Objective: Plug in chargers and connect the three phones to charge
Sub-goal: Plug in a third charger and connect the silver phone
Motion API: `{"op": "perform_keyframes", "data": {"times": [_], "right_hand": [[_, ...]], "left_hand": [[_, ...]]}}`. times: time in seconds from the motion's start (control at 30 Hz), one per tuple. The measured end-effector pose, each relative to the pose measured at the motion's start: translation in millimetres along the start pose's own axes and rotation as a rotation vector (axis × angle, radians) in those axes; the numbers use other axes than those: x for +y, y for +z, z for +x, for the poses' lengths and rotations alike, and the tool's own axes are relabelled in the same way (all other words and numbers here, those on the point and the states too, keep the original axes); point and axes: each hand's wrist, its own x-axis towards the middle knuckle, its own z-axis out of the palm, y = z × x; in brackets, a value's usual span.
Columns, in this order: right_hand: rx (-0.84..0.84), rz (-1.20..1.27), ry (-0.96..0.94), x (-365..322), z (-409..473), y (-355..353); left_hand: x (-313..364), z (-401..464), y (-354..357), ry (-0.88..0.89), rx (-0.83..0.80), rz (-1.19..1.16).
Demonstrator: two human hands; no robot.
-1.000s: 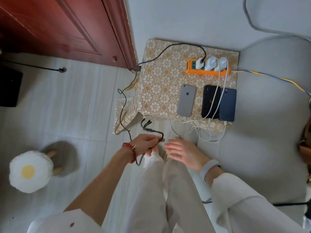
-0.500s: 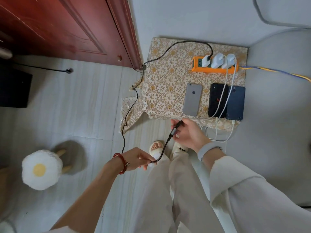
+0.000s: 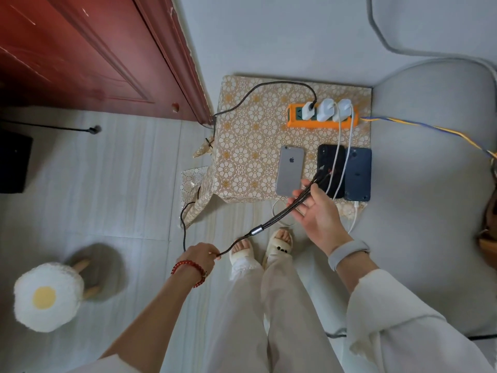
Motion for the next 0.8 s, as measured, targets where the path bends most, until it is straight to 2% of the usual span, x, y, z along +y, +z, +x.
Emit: {"op": "perform_keyframes", "data": {"times": [0.1,0.2,0.33,0.4,0.53,0.63,0.7,0.8], "right_hand": [[-0.034,-0.031,-0.059,-9.7,-4.5,0.5],[-0.09,-0.169,-0.088,-16.0,-10.6,1.5],[-0.142,-0.325,-0.09,-13.2,-20.6,7.3],[-0.162,-0.432,-0.082,-7.9,-24.2,8.6],[-0.177,-0.575,-0.092,-2.7,-27.7,11.1],[-0.193,-0.629,-0.093,-1.7,-26.7,12.0],[-0.201,-0.636,-0.074,-2.2,-24.8,11.3],[-0.203,-0.672,-0.056,-4.5,-22.8,11.5]], "left_hand": [[2.9,6.6,-0.3,-0.02,0.03,0.006],[9.7,8.0,-2.7,0.007,0.022,0.021],[30.1,8.3,-10.2,0.039,0.034,-0.096],[48.9,6.0,-15.1,0.1,0.054,-0.248],[99.1,-12.3,-31.4,0.269,0.096,-0.759],[125.2,-25.8,-46.7,0.382,0.156,-0.958],[134.2,-30.1,-54.2,0.41,0.154,-1.005],[137.5,-29.7,-55.5,0.433,0.137,-0.903]]}}
